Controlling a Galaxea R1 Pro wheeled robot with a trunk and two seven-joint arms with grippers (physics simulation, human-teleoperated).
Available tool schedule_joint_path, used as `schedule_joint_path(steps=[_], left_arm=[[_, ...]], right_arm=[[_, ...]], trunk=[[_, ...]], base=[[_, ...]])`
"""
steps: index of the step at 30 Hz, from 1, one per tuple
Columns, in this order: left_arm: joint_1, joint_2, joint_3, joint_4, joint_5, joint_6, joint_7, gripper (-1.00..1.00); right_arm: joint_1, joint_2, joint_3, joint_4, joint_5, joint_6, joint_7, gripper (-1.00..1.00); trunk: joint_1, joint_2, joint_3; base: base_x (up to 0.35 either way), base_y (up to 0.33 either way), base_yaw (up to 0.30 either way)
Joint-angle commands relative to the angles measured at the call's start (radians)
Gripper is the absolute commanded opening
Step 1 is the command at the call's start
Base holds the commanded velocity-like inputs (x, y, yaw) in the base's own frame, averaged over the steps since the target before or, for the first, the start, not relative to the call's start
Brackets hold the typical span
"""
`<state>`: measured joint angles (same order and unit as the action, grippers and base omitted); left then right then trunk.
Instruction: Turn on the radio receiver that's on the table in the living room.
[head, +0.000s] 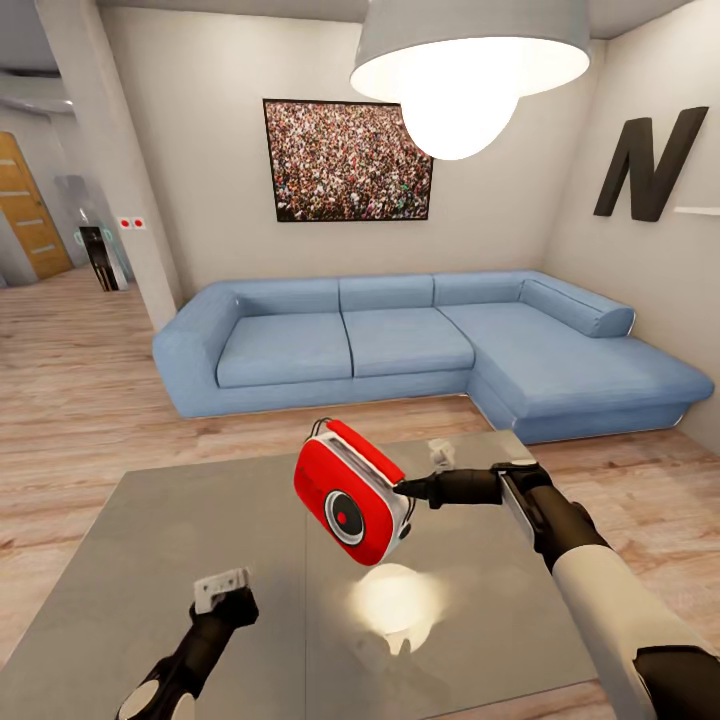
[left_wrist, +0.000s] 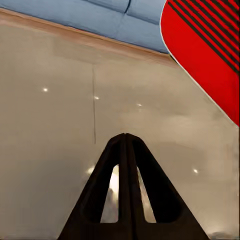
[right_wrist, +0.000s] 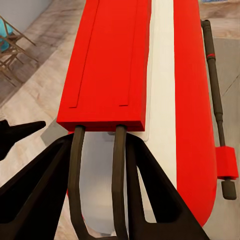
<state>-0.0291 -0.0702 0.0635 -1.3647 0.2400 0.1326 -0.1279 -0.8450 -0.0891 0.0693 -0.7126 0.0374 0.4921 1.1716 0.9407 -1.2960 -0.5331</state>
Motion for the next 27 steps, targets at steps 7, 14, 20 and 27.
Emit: schedule_joint_path(steps=[7, 14, 20, 27], left_arm=[[0.0, 0.0, -0.139, -0.063, 0.017, 0.126, -0.012, -1.0], [0.0, -0.006, -0.289, -0.156, 0.016, 0.193, -0.053, -1.0], [-0.02, -0.043, -0.304, -0.184, -0.003, 0.2, -0.052, -1.0], [-0.088, -0.048, -0.269, -0.172, -0.068, 0.227, -0.035, -1.0]], right_arm=[[0.0, 0.0, 0.0, -0.001, -0.003, 0.002, -0.003, -1.0], [0.0, 0.0, 0.0, -0.001, -0.004, -0.001, 0.0, -1.0], [0.0, 0.0, 0.001, -0.001, -0.004, -0.003, -0.001, -1.0], [0.0, 0.002, 0.001, -0.001, -0.004, -0.003, -0.001, -1.0]], trunk=[[0.0, 0.0, 0.0], [0.0, 0.0, 0.0], [0.0, 0.0, 0.0], [0.0, 0.0, 0.0]], base=[[0.0, 0.0, 0.0], [0.0, 0.0, 0.0], [0.0, 0.0, 0.0], [0.0, 0.0, 0.0]])
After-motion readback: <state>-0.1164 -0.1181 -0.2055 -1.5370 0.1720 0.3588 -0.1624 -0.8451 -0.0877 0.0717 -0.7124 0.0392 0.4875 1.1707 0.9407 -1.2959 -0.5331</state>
